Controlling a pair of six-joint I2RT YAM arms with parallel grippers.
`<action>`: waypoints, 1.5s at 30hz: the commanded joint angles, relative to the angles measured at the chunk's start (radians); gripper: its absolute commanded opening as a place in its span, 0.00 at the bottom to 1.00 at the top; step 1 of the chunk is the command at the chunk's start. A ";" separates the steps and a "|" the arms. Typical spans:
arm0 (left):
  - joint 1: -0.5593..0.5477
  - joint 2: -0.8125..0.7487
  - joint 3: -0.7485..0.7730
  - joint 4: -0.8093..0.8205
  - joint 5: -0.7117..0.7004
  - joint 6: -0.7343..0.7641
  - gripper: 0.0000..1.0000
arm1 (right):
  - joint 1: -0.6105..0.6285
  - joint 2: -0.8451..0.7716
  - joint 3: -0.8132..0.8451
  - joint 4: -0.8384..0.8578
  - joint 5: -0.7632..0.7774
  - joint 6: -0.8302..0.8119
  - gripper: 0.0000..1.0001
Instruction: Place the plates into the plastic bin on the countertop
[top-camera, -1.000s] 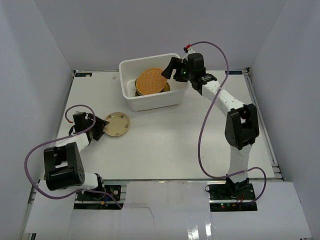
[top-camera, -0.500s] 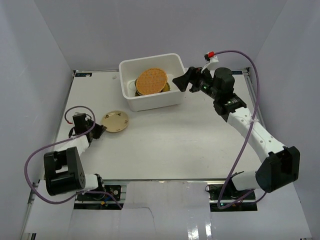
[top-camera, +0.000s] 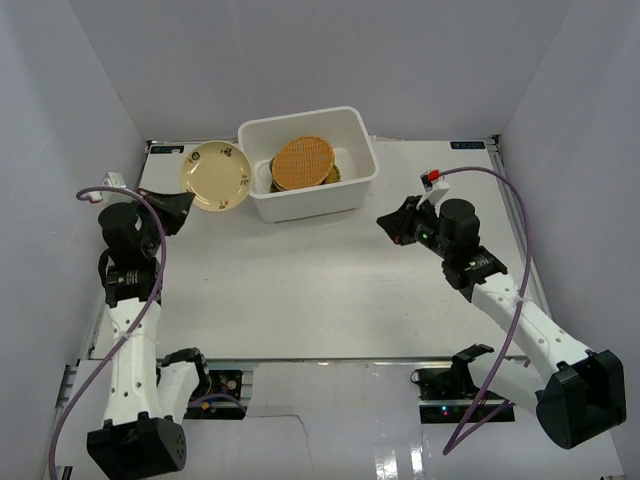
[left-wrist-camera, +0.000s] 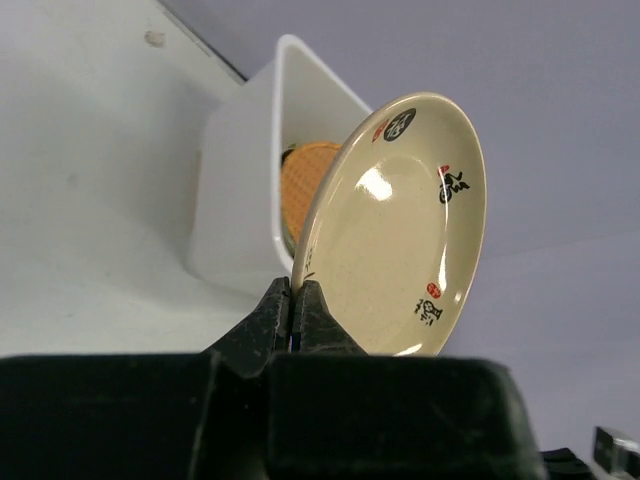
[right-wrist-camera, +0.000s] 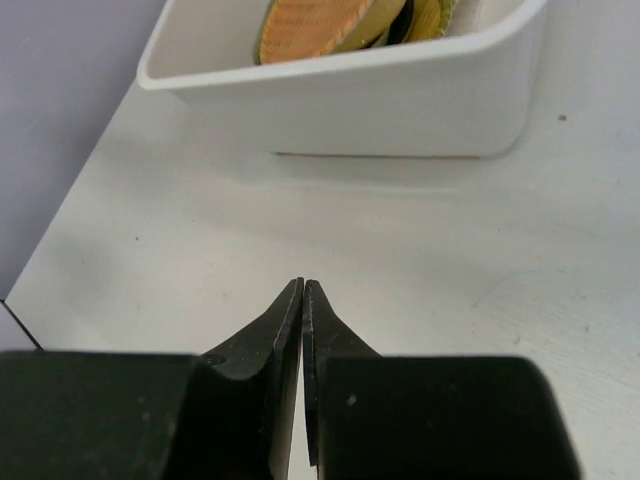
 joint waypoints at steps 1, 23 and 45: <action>-0.053 0.081 0.078 0.087 0.063 -0.057 0.00 | -0.004 -0.032 -0.028 0.028 0.001 0.001 0.08; -0.477 1.087 0.802 0.123 -0.124 0.066 0.00 | 0.002 -0.098 -0.051 -0.034 -0.027 -0.008 0.15; -0.491 0.947 0.865 -0.032 -0.131 0.320 0.98 | 0.014 -0.121 0.017 -0.039 -0.013 0.009 0.43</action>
